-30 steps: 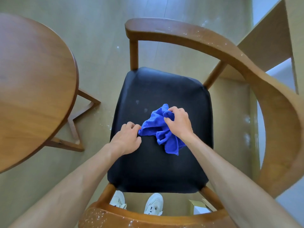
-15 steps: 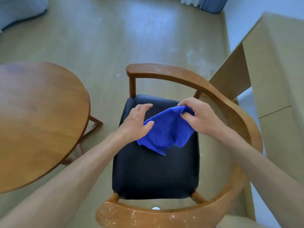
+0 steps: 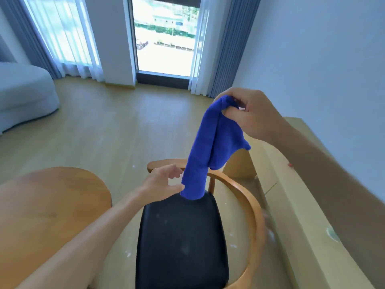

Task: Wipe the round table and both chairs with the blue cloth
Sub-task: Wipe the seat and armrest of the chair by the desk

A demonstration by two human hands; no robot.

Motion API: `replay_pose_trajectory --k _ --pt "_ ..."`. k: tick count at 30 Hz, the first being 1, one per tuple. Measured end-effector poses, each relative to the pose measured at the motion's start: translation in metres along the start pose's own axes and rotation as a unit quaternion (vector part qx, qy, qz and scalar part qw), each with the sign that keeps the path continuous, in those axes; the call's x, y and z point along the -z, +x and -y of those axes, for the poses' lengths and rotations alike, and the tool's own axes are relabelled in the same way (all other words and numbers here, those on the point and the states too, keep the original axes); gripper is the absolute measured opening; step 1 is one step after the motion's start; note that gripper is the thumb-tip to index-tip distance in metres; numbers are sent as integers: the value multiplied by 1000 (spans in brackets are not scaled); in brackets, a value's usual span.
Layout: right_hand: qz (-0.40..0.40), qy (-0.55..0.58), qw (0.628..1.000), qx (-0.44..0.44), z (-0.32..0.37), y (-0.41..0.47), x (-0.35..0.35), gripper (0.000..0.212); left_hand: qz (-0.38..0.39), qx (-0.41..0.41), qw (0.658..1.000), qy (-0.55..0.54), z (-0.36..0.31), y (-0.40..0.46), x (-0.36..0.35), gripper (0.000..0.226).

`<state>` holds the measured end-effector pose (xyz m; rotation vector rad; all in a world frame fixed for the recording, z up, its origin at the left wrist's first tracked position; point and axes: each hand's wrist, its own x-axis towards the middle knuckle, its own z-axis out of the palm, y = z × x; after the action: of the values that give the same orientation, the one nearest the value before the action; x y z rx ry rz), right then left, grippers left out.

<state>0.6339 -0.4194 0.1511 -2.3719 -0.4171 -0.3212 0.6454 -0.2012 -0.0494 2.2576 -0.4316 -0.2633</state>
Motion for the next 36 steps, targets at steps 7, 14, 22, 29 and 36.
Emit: replay_pose_trajectory --k 7,14,22,29,36 --pt "-97 58 993 15 54 -4 65 27 4 -35 997 -63 -50 -22 -3 46" --pt "-170 63 976 -120 24 -30 99 28 13 -20 1000 4 -63 -29 54 18" --pt "-109 131 946 -275 -30 -79 92 27 18 -67 988 138 -108 -26 160 9" --pt "-14 75 979 -190 -27 -90 102 11 3 -58 971 231 -123 -38 204 12" --pt "28 -40 973 -225 -16 -65 87 11 -4 15 969 248 -122 -37 210 13"
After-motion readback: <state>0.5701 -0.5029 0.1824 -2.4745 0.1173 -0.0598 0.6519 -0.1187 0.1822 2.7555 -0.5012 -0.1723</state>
